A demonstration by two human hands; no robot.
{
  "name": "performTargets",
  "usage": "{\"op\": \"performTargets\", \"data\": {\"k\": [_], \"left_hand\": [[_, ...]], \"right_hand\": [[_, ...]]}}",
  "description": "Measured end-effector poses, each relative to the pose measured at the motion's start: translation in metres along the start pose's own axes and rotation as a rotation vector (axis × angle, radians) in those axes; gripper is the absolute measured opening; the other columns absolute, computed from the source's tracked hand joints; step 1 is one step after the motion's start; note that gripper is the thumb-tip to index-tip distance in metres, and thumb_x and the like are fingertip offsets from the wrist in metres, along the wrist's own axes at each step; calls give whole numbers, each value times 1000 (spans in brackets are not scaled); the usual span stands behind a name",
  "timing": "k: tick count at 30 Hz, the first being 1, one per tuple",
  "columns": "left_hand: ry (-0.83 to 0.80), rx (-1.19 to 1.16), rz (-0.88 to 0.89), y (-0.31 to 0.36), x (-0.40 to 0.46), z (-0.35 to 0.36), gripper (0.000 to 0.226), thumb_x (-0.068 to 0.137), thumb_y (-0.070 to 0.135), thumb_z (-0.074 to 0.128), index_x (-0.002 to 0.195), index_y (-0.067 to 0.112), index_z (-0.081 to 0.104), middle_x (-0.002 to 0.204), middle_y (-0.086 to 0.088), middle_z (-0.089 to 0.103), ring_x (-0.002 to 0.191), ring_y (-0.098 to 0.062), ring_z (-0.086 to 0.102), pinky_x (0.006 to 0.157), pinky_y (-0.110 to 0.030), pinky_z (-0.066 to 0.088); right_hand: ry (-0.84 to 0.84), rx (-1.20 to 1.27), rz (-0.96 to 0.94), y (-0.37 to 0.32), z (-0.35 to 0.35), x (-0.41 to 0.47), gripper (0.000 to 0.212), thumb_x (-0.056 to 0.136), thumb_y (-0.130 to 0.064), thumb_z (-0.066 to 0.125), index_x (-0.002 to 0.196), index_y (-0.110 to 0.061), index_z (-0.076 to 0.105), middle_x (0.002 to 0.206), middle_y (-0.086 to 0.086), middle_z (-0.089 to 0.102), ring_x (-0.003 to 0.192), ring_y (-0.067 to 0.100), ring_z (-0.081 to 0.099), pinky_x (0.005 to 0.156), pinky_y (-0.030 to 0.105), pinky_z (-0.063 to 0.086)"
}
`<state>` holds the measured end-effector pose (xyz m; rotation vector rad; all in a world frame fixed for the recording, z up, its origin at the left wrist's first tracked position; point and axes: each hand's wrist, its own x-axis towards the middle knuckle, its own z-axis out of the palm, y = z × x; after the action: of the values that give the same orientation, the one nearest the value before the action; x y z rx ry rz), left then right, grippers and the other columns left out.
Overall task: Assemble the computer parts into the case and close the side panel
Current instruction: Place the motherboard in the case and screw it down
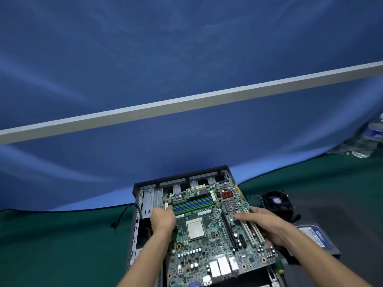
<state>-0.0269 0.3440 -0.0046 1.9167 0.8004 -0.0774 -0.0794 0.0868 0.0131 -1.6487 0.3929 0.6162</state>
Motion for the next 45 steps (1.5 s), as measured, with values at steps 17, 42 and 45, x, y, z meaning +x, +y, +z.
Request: {"op": "performTargets", "data": {"k": [17, 42, 45], "left_hand": [[207, 200, 312, -35, 7, -9, 25, 94, 0, 45, 111, 0, 63, 109, -14, 61, 83, -25, 58, 73, -38, 52], [73, 210, 259, -41, 26, -37, 18, 93, 26, 56, 86, 10, 53, 65, -5, 56, 52, -18, 49, 47, -23, 33], [153, 146, 175, -44, 30, -48, 16, 95, 22, 51, 92, 7, 56, 79, -12, 63, 67, -29, 59, 58, -31, 43]], "right_hand": [[-29, 175, -146, 15, -4, -3, 118, 53, -39, 80, 151, -19, 18, 153, 5, 28, 138, 20, 28, 113, 38, 19], [150, 293, -41, 29, 21, -48, 118, 49, -47, 76, 150, -23, 22, 156, 5, 23, 141, 24, 24, 112, 45, 20], [117, 221, 1, 27, 28, -54, 115, 48, -49, 74, 149, -20, 26, 155, 5, 25, 140, 23, 26, 112, 42, 21]]}}
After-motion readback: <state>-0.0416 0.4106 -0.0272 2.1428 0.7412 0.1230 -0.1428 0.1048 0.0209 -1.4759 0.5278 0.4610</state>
